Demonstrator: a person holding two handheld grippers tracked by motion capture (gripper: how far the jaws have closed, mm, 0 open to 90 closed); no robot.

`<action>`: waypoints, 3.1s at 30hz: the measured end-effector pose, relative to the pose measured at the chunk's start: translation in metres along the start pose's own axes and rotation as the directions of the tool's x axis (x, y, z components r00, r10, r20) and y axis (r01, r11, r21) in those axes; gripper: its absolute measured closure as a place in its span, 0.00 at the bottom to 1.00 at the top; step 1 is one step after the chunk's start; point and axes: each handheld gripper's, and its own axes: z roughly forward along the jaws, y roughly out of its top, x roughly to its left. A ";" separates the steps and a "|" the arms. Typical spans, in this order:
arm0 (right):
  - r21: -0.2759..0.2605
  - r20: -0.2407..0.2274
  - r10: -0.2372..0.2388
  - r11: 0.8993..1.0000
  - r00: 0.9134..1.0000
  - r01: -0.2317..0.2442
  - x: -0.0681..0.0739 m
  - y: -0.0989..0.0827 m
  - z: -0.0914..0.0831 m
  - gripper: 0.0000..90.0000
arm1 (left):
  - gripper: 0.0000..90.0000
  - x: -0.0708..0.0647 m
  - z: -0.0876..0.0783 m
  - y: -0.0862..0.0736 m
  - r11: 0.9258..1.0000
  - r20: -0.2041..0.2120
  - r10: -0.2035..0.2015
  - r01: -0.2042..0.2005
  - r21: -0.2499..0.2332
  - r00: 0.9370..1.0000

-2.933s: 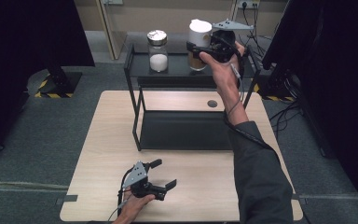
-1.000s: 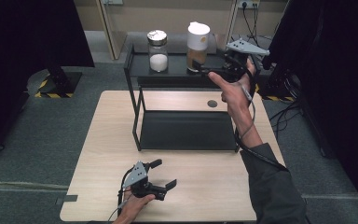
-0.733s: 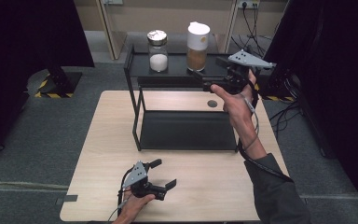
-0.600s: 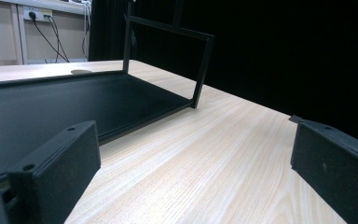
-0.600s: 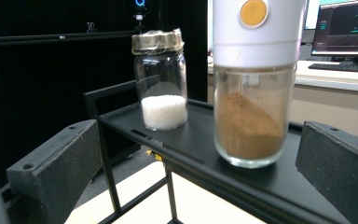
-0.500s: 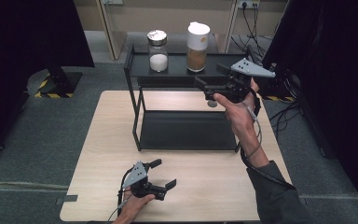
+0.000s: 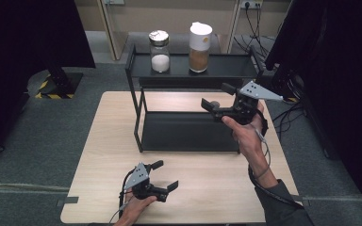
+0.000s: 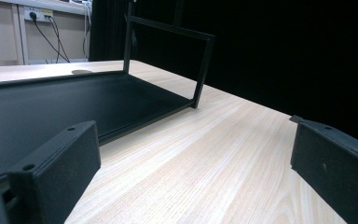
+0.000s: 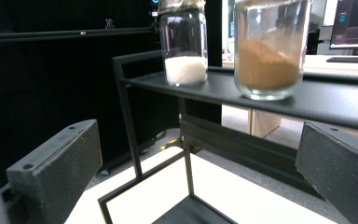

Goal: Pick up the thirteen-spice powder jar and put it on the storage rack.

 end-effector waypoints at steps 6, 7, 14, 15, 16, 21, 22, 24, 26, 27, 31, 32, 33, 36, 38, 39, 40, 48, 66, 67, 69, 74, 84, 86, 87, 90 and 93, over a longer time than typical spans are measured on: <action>0.001 -0.006 0.002 1.000 1.000 -0.002 0.001 -0.016 -0.010 0.01 | 0.01 0.000 0.000 0.000 1.000 0.000 -0.001 0.001 0.000 1.000; 0.003 -0.005 -0.001 1.000 1.000 0.001 0.002 -0.018 -0.012 0.01 | 0.01 0.000 0.000 0.000 1.000 -0.001 0.000 0.000 0.000 1.000; 0.001 -0.012 0.003 1.000 1.000 -0.003 0.006 -0.038 -0.023 0.01 | 0.01 0.000 0.000 0.000 1.000 0.000 0.000 0.000 -0.002 1.000; 0.003 -0.014 0.003 1.000 1.000 -0.003 0.006 -0.041 -0.024 0.01 | 0.01 0.000 0.000 0.000 1.000 0.000 0.001 -0.001 -0.002 1.000; 0.008 -0.015 0.005 1.000 1.000 -0.005 0.007 -0.043 -0.025 0.01 | 0.01 0.000 0.000 0.000 1.000 -0.001 0.001 -0.001 -0.002 1.000; 0.013 -0.023 0.011 1.000 1.000 -0.011 0.009 -0.058 -0.030 0.01 | 0.01 0.000 0.000 0.000 1.000 -0.004 0.000 0.000 -0.004 1.000; 0.016 -0.024 0.010 1.000 1.000 -0.009 0.010 -0.061 -0.031 0.01 | 0.01 0.000 0.000 0.000 1.000 -0.004 0.000 0.000 -0.005 1.000; 0.016 -0.028 0.009 1.000 1.000 -0.009 0.012 -0.066 -0.033 0.01 | 0.01 0.000 0.000 0.000 1.000 -0.005 0.000 0.000 -0.005 1.000; 0.018 -0.033 0.008 1.000 0.999 -0.007 0.014 -0.072 -0.035 0.01 | 0.01 0.000 -0.001 0.000 1.000 -0.005 0.000 -0.001 -0.005 1.000; 0.019 -0.037 0.008 1.000 0.999 -0.007 0.015 -0.075 -0.036 0.01 | 0.01 0.000 -0.001 0.000 1.000 -0.005 0.000 0.000 -0.005 1.000; 0.031 -0.045 0.008 0.999 0.999 -0.007 0.018 -0.084 -0.040 0.01 | 0.01 0.000 -0.001 0.000 1.000 -0.005 -0.001 0.001 -0.006 1.000; 0.033 -0.048 0.009 0.999 0.999 -0.007 0.019 -0.086 -0.041 0.01 | 0.01 0.000 -0.001 0.000 1.000 -0.006 -0.001 0.001 -0.006 1.000; 0.038 -0.050 0.009 0.999 0.999 -0.008 0.020 -0.088 -0.042 0.01 | 0.01 0.000 -0.001 0.000 1.000 -0.006 -0.001 0.001 -0.007 1.000; 0.045 -0.058 0.016 0.999 0.998 -0.014 0.022 -0.095 -0.043 0.01 | 0.01 0.001 -0.001 0.000 1.000 -0.006 -0.002 0.002 -0.006 1.000; 0.050 -0.060 0.016 0.999 0.998 -0.013 0.023 -0.099 -0.044 0.01 | 0.01 0.001 -0.001 0.000 1.000 -0.006 -0.001 0.001 -0.007 1.000; 0.054 -0.062 0.017 0.998 0.998 -0.014 0.024 -0.102 -0.044 0.01 | 0.01 0.000 -0.001 0.000 1.000 -0.007 -0.002 0.002 -0.007 1.000; 0.058 -0.063 0.014 0.998 0.998 -0.011 0.025 -0.104 -0.044 0.01 | 0.01 0.001 -0.001 0.000 1.000 -0.007 -0.002 0.002 -0.007 1.000; 0.067 -0.065 0.034 0.997 0.997 -0.030 0.028 -0.122 -0.049 0.01 | 0.01 0.001 -0.001 -0.001 1.000 -0.008 -0.003 0.003 -0.009 1.000; 0.075 -0.078 0.079 0.994 0.994 -0.073 0.029 -0.160 -0.057 0.01 | 0.01 0.001 -0.001 -0.001 1.000 -0.012 -0.008 0.008 -0.013 1.000; 0.080 -0.080 0.081 0.994 0.994 -0.074 0.030 -0.162 -0.057 0.01 | 0.01 0.001 -0.001 -0.001 1.000 -0.012 -0.008 0.008 -0.012 1.000; 0.089 -0.080 0.081 0.993 0.993 -0.074 0.030 -0.164 -0.057 0.01 | 0.01 0.002 -0.001 -0.001 1.000 -0.012 -0.008 0.008 -0.013 1.000; 0.109 -0.082 0.093 0.991 0.992 -0.084 0.031 -0.172 -0.058 0.01 | 0.01 0.002 -0.001 -0.001 1.000 -0.014 -0.010 0.010 -0.012 1.000; 0.132 -0.083 0.105 0.987 0.991 -0.093 0.034 -0.184 -0.062 0.01 | 0.01 0.002 -0.001 -0.001 1.000 -0.018 -0.011 0.011 -0.012 1.000; 0.138 -0.085 0.107 0.986 0.991 -0.094 0.035 -0.185 -0.062 0.01 | 0.01 0.002 -0.001 -0.001 1.000 -0.019 -0.013 0.012 -0.011 1.000; 0.141 -0.084 0.111 0.985 0.990 -0.099 0.035 -0.186 -0.062 0.01 | 0.01 0.003 -0.001 0.000 1.000 -0.018 -0.013 0.013 -0.011 1.000; 0.145 -0.084 0.115 0.984 0.990 -0.102 0.035 -0.188 -0.062 0.01 | 0.01 0.003 -0.001 -0.001 1.000 -0.019 -0.013 0.013 -0.014 1.000; 0.154 -0.086 0.119 0.982 0.989 -0.104 0.036 -0.191 -0.062 0.01 | 0.01 0.002 -0.002 -0.001 1.000 -0.020 -0.012 0.011 -0.016 1.000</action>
